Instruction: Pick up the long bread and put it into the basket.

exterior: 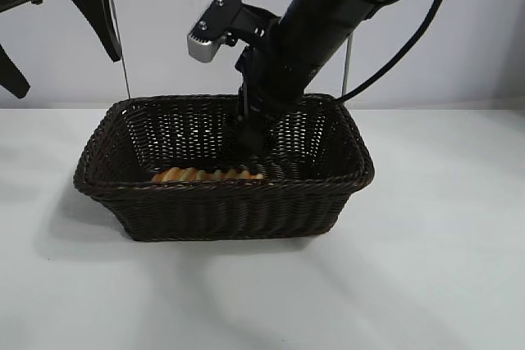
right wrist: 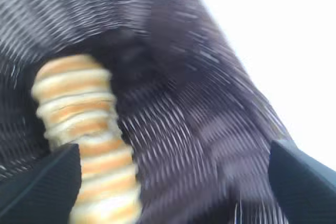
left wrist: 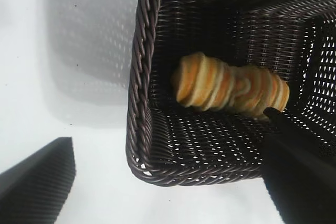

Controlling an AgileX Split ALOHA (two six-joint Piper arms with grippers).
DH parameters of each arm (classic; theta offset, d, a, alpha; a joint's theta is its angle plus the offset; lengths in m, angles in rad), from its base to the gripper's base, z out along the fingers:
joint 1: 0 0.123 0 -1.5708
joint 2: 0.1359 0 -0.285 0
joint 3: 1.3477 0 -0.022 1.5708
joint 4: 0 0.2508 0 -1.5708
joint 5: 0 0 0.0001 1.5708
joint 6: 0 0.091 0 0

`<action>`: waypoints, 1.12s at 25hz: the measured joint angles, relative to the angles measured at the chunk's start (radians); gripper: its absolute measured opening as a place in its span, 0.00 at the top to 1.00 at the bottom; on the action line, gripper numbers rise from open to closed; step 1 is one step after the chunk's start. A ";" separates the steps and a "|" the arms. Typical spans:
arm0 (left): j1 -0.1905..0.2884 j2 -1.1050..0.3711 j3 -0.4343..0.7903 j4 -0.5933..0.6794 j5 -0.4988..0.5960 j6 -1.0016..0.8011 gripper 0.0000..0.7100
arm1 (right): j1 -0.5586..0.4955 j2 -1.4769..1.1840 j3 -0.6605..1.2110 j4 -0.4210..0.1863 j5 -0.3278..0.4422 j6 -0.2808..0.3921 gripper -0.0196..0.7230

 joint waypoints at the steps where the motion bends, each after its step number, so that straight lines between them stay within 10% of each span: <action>1: 0.000 0.000 0.000 0.000 0.000 0.000 0.02 | -0.013 -0.007 -0.011 -0.029 0.032 0.093 0.04; 5: 0.000 0.000 0.000 0.000 -0.002 0.000 0.02 | -0.090 -0.032 -0.059 -0.085 0.214 0.402 0.04; 11: 0.000 0.000 0.000 0.000 -0.005 0.000 0.02 | -0.196 -0.069 -0.138 -0.088 0.439 0.662 0.04; 28: 0.000 0.000 0.000 0.000 -0.014 0.000 0.02 | -0.257 -0.075 -0.165 -0.054 0.569 0.776 0.04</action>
